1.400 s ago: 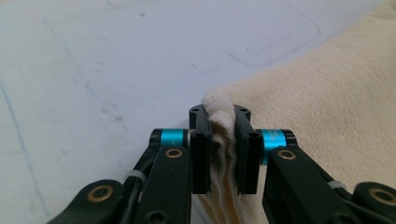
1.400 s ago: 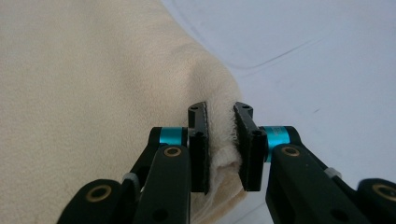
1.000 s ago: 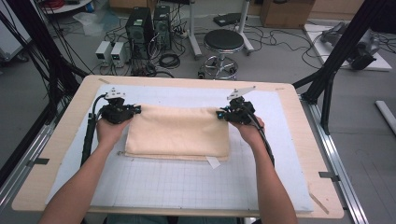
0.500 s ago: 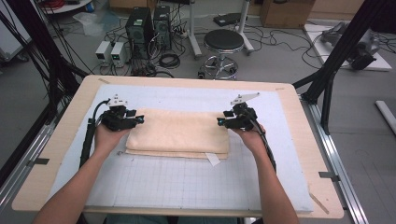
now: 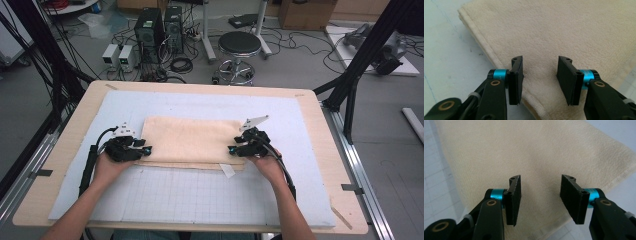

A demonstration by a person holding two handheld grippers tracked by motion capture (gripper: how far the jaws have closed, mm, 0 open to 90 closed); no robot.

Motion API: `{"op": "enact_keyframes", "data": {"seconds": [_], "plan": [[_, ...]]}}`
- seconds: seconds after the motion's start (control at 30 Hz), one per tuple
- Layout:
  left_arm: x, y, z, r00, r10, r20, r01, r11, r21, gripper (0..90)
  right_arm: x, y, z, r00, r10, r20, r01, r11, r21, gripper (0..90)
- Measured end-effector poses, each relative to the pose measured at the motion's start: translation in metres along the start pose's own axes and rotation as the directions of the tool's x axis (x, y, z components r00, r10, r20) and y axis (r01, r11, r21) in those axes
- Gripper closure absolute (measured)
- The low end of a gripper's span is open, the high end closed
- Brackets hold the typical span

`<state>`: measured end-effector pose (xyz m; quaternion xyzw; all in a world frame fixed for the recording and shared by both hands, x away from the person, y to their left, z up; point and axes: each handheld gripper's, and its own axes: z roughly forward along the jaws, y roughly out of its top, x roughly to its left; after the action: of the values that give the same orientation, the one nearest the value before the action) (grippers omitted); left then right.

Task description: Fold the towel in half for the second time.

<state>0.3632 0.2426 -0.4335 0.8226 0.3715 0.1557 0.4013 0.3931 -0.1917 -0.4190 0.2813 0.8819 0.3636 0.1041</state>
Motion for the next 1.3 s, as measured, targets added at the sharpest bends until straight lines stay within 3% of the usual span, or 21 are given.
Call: {"op": "enact_keyframes", "data": {"seconds": [0.13,0.23,0.3,0.47,0.57,0.73,0.87,0.97,1.13,1.3], "plan": [[-0.003,0.0,-0.001,1.0,0.002,0.001,-0.002,1.0,0.002,54.7,0.004,0.0,0.002,0.9999,-0.006,0.01,0.006,1.0,0.02,49.5],[-0.003,-0.001,-0.003,0.9998,-0.006,0.018,0.006,1.0,0.004,51.3,0.005,-0.002,0.001,0.9998,0.001,0.017,-0.001,1.0,0.012,49.6],[-0.004,-0.004,-0.004,0.9996,-0.013,0.024,0.013,0.9999,-0.011,48.8,0.008,-0.009,0.001,0.9984,-0.029,0.049,0.03,0.999,-0.023,51.0],[-0.004,-0.008,-0.005,0.9988,-0.024,0.043,0.024,0.9996,-0.017,43.7,0.01,-0.017,0.001,0.9991,0.01,0.042,-0.008,0.999,-0.044,49.0],[-0.008,-0.01,-0.005,0.9993,-0.01,0.035,0.011,0.9998,-0.018,40.6,0.013,-0.018,0.001,0.9983,-0.001,0.058,0.003,0.999,-0.042,46.7],[-0.011,-0.012,-0.006,0.9998,-0.003,0.021,0.003,0.9998,-0.021,40.3,0.012,-0.022,0.002,0.9982,0.032,0.05,-0.029,0.998,-0.063,44.1],[-0.01,-0.012,-0.007,0.9994,-0.009,0.035,0.01,0.9996,-0.025,39.1,0.013,-0.023,0.0,0.9974,0.048,0.054,-0.044,0.997,-0.069,32.8],[-0.007,-0.012,-0.01,0.9975,-0.035,0.061,0.037,0.9989,-0.028,31.1,0.012,-0.025,-0.004,0.9964,0.075,0.04,-0.071,0.994,-0.078,26.0],[-0.009,-0.012,-0.011,0.998,-0.024,0.059,0.025,0.9996,-0.013,22.4,0.013,-0.024,-0.01,0.9949,0.076,0.066,-0.069,0.994,-0.089,20.8],[-0.012,-0.011,-0.014,0.9979,-0.022,0.061,0.023,0.9997,-0.013,18.4,0.02,-0.021,-0.015,0.9957,0.044,0.081,-0.036,0.994,-0.099,20.0]]}}
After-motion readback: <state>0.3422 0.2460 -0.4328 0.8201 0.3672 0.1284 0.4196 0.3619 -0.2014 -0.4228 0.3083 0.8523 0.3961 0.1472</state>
